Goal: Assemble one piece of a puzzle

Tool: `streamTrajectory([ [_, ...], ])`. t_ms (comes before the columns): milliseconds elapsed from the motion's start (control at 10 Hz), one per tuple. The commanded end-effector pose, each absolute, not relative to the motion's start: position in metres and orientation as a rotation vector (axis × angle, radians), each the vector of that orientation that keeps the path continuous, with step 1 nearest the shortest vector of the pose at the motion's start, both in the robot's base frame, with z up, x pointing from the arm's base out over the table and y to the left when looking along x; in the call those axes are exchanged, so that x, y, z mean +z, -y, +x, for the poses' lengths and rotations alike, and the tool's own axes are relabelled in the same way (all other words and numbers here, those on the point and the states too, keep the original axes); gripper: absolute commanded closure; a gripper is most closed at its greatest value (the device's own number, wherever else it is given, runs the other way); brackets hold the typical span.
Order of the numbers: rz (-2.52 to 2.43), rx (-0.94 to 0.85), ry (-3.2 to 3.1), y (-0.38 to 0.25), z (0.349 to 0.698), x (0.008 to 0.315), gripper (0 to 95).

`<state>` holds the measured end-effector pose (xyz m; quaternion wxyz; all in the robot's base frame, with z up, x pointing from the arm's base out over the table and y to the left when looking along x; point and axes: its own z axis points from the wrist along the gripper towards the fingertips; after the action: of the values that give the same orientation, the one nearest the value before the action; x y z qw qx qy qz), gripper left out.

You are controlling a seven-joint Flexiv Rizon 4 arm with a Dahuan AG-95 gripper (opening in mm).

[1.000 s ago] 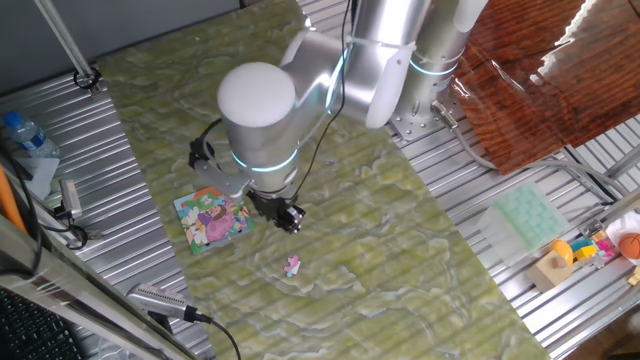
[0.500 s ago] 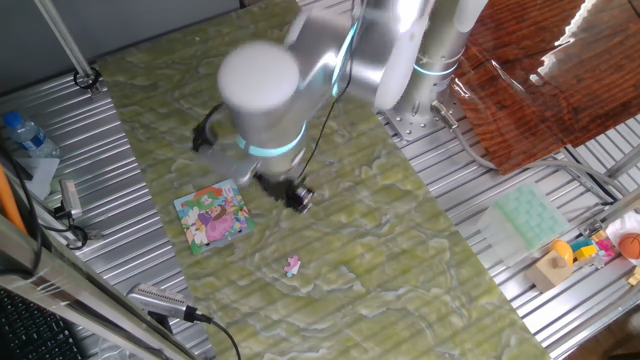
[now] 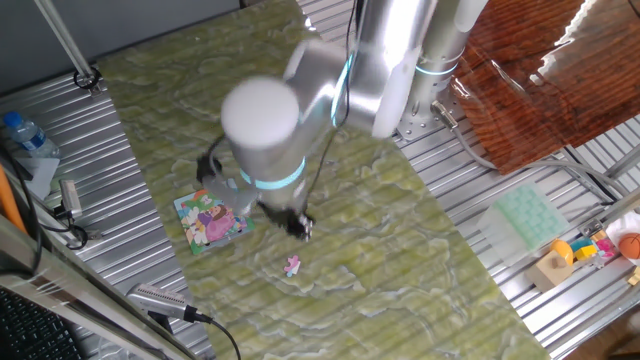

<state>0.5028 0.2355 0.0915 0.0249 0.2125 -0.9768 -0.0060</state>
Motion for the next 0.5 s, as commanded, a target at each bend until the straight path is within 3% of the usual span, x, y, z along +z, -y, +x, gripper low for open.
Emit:
streamTrajectory([
  [100, 0.690, -0.022, 3.038, -0.249, 0.513, 0.067, 57.0],
  [200, 0.737, -0.061, 3.018, -0.250, 0.516, 0.056, 57.0],
  [300, 0.768, -0.105, 3.014, -0.251, 0.518, 0.047, 76.0],
  [500, 0.789, -0.134, 2.996, -0.255, 0.521, 0.033, 76.0],
])
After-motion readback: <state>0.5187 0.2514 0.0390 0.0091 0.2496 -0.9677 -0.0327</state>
